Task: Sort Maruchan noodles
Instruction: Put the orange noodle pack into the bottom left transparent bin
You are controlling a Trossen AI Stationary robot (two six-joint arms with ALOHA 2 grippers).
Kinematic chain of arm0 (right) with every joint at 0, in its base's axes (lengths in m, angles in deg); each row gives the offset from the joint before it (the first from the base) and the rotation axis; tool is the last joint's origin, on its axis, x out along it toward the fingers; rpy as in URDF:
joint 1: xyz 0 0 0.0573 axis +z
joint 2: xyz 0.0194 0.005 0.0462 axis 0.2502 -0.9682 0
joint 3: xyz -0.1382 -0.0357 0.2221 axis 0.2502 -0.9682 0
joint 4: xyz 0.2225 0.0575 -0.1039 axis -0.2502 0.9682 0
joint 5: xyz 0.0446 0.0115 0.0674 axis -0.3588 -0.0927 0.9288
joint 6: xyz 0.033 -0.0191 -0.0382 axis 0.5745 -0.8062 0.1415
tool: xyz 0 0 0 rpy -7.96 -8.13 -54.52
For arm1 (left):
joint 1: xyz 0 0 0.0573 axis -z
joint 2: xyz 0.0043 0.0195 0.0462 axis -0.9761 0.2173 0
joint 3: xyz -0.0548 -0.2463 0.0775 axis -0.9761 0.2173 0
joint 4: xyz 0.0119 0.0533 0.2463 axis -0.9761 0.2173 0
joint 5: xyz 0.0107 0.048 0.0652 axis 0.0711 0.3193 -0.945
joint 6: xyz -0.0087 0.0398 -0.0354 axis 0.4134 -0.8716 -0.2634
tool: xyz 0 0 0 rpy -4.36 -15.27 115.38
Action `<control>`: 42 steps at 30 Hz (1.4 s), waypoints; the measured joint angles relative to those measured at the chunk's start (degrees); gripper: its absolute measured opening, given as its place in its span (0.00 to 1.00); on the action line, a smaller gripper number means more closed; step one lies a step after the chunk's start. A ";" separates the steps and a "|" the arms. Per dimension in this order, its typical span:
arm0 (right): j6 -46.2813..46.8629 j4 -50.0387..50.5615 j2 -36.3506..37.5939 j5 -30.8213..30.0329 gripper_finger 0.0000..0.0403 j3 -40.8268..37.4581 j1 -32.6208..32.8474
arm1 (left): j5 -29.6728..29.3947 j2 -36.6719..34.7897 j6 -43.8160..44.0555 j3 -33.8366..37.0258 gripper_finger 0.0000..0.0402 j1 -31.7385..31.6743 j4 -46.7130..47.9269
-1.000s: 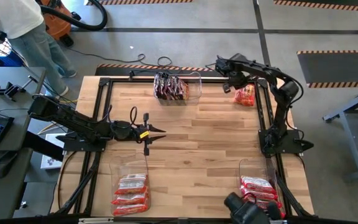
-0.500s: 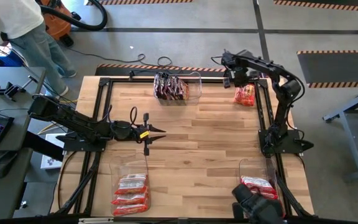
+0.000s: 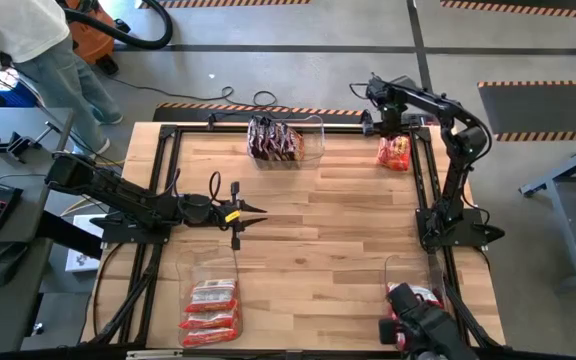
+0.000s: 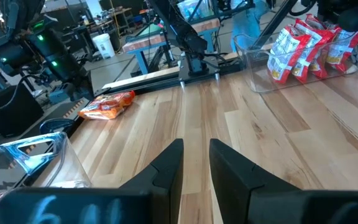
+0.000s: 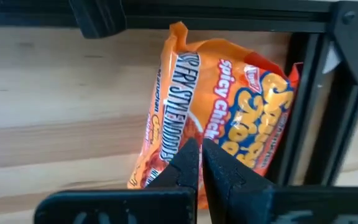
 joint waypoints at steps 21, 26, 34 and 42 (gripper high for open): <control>-4.75 -1.51 -0.46 3.43 0.00 0.07 -3.69 | -0.01 0.00 -0.26 -0.01 0.17 0.00 1.11; -1.95 1.90 0.77 6.87 0.00 3.31 -3.36 | -0.02 0.00 -0.09 -0.02 0.17 -0.01 1.15; 18.65 -6.17 9.58 -0.10 0.00 4.44 6.02 | -0.19 0.02 2.81 -1.52 0.17 -1.59 3.89; 44.40 -17.24 14.73 -23.39 0.00 -2.22 21.84 | -0.21 0.02 2.47 -1.52 0.17 -3.37 5.73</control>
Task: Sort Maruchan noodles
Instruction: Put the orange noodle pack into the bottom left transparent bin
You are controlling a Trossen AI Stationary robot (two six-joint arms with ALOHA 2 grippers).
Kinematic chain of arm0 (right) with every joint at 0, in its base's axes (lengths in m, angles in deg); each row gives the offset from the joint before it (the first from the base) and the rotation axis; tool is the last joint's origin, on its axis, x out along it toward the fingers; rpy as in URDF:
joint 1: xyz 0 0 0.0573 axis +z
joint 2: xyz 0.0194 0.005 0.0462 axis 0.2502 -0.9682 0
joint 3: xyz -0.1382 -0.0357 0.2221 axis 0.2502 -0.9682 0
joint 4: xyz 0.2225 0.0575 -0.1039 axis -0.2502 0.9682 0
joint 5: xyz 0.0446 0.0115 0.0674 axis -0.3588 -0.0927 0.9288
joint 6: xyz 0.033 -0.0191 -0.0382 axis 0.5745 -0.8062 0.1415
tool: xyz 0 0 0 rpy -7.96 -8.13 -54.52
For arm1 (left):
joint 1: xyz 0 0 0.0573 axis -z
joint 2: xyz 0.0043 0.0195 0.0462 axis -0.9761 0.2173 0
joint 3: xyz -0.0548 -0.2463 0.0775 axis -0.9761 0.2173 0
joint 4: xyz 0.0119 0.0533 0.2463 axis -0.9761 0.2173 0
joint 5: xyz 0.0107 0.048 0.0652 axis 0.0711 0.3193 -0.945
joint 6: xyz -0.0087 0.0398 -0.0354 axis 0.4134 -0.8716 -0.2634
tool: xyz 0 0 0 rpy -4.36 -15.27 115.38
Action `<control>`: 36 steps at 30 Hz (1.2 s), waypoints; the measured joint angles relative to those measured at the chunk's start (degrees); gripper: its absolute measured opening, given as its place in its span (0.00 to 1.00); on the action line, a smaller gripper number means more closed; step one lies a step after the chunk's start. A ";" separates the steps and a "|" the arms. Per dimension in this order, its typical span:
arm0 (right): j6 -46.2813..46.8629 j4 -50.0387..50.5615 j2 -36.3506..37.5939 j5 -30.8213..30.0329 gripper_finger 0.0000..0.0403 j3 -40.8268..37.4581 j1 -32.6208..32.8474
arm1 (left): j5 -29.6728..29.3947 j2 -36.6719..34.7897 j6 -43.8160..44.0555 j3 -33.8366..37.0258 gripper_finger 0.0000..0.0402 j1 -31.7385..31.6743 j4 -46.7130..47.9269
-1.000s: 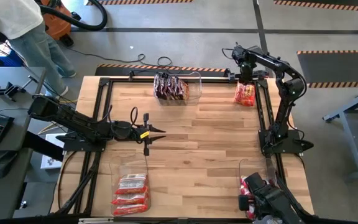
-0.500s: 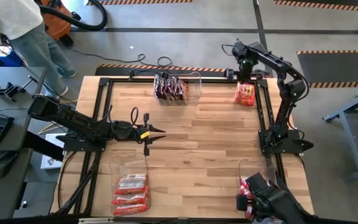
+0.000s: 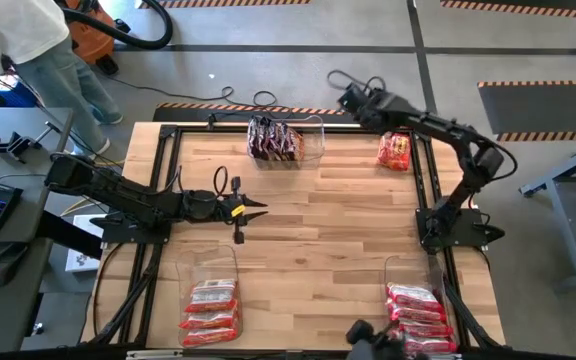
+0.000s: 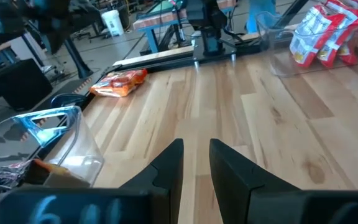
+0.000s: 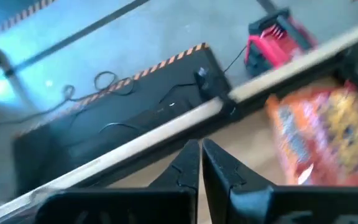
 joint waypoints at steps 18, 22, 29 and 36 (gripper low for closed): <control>50.03 1.09 -5.87 -23.84 0.00 -10.34 13.65 | 0.22 -0.02 1.67 0.00 0.17 0.59 -0.74; 58.33 6.76 -7.97 -22.78 0.00 -12.59 13.15 | 0.22 -0.02 2.47 0.00 0.17 0.60 -0.38; 64.54 18.19 -12.88 -16.07 0.00 -12.73 12.83 | 0.22 -0.02 1.57 0.00 0.17 0.46 -0.63; 63.62 15.90 -16.28 -13.70 0.00 -12.73 12.05 | 0.22 -0.02 2.47 0.00 0.17 0.61 0.25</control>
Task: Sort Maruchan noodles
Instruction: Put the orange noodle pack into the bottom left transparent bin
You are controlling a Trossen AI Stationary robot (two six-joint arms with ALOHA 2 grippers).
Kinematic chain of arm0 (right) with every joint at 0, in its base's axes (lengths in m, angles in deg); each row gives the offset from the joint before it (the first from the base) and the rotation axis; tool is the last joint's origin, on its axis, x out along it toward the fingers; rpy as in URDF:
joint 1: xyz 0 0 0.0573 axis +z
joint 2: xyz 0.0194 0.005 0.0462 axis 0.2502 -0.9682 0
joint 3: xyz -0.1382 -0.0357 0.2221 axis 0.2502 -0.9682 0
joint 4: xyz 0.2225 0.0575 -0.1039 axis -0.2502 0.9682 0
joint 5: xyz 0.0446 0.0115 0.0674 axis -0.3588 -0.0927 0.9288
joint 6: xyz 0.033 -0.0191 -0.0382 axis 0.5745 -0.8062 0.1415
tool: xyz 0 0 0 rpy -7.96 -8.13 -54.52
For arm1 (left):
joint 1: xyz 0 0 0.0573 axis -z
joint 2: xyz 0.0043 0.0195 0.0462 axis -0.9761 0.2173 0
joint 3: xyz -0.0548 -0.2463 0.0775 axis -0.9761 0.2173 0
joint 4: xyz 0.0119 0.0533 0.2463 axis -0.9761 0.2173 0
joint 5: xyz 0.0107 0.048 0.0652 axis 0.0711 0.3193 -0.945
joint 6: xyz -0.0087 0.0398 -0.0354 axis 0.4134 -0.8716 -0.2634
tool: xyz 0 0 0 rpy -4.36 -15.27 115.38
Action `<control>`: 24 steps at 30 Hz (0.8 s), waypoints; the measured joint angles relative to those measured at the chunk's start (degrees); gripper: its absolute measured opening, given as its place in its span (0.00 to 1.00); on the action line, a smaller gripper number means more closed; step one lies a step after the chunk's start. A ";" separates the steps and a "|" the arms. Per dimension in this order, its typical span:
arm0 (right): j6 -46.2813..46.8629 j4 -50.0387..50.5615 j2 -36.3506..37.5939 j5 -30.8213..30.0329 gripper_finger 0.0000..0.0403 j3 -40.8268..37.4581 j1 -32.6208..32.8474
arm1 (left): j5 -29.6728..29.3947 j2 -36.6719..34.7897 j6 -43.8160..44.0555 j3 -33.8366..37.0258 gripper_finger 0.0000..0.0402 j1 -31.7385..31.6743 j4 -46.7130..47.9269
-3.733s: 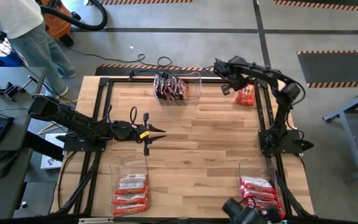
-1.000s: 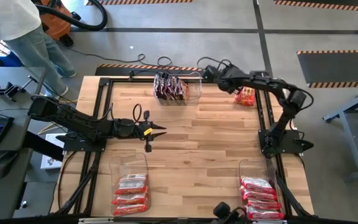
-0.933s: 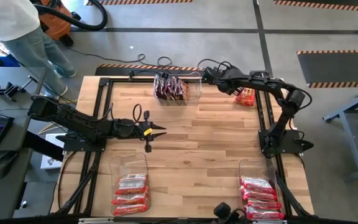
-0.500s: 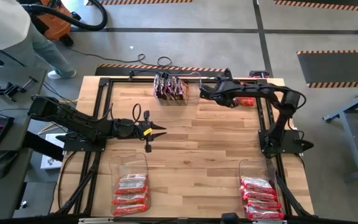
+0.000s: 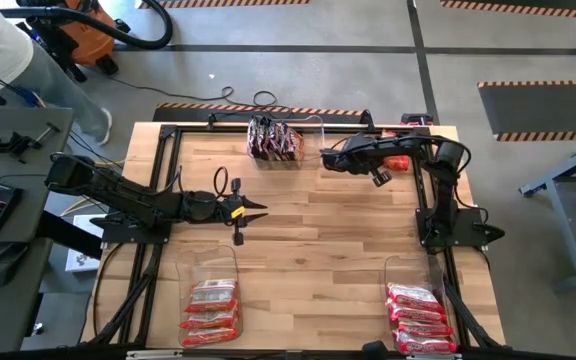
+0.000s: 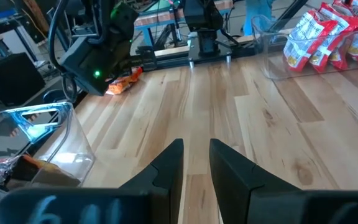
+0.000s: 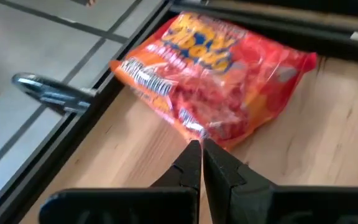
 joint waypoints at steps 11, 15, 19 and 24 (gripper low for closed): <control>-2.92 -0.98 -0.06 2.42 0.00 -2.64 -3.66 | 0.00 0.00 -0.48 0.00 0.17 0.00 0.02; -5.12 -6.96 -0.06 3.42 0.00 -6.80 -4.18 | 0.00 0.00 -0.50 0.00 0.17 0.00 0.02; -10.31 -11.76 0.05 4.60 0.00 -10.30 -4.39 | 0.00 0.00 -0.50 0.00 0.17 -0.02 0.04; -20.20 -10.82 0.02 7.51 0.00 -12.58 -2.86 | 0.00 0.00 -0.55 0.02 0.17 -0.02 0.00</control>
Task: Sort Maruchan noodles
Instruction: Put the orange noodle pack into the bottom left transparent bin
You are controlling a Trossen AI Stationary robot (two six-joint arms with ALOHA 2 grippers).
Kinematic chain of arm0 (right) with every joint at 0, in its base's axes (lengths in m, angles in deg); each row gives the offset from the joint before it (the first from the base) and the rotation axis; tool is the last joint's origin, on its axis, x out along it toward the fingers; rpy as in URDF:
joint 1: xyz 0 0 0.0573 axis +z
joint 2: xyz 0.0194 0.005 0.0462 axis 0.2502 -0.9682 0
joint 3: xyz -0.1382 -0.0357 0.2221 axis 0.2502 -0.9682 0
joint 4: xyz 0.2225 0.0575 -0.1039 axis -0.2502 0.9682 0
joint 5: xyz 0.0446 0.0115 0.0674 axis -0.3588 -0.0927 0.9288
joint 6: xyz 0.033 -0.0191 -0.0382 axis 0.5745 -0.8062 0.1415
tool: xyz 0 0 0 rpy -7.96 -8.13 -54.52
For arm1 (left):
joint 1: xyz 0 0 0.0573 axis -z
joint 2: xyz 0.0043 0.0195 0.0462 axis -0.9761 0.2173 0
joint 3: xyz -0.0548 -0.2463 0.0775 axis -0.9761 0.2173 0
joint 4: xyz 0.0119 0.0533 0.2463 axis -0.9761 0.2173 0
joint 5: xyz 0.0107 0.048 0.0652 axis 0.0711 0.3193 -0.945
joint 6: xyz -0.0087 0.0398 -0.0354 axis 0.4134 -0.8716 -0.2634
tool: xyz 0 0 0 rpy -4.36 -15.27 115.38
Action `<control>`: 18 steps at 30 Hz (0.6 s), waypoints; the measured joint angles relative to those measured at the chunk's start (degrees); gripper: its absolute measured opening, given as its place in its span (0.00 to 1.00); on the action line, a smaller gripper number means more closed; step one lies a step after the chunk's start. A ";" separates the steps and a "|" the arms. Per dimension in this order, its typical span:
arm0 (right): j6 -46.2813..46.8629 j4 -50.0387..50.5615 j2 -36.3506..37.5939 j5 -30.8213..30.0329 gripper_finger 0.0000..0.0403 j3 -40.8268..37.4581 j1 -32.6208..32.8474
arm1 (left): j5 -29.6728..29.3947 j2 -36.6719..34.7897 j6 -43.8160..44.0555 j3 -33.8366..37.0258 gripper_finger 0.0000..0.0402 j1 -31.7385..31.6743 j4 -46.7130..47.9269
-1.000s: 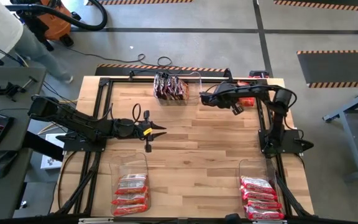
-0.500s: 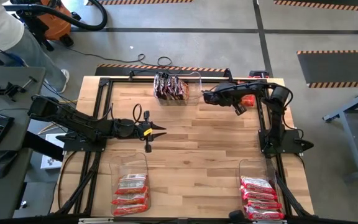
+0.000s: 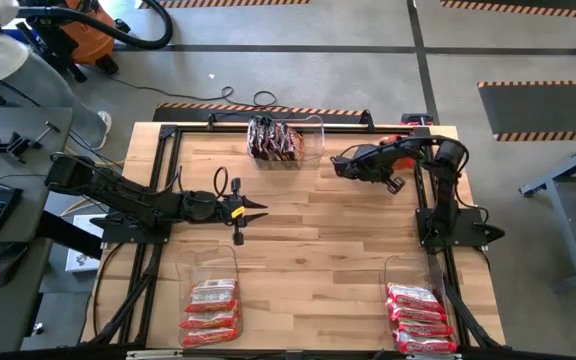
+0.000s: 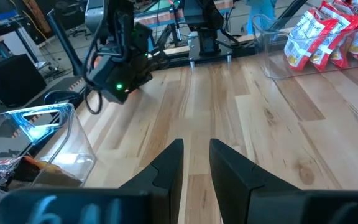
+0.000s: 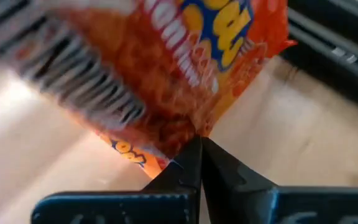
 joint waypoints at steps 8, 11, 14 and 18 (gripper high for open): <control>-16.55 1.99 0.85 2.75 0.00 -0.73 3.86 | 0.00 0.00 0.05 0.00 0.17 0.02 0.00; -24.92 1.82 0.90 5.25 0.00 -0.66 5.96 | 0.00 0.00 0.02 0.00 0.17 0.02 0.00; -30.24 1.61 1.10 7.04 0.00 -0.62 9.20 | 0.00 0.00 0.07 0.00 0.17 0.02 0.01; -33.94 1.61 1.66 8.63 0.00 -0.62 13.74 | 0.00 0.00 0.09 0.02 0.17 0.02 0.02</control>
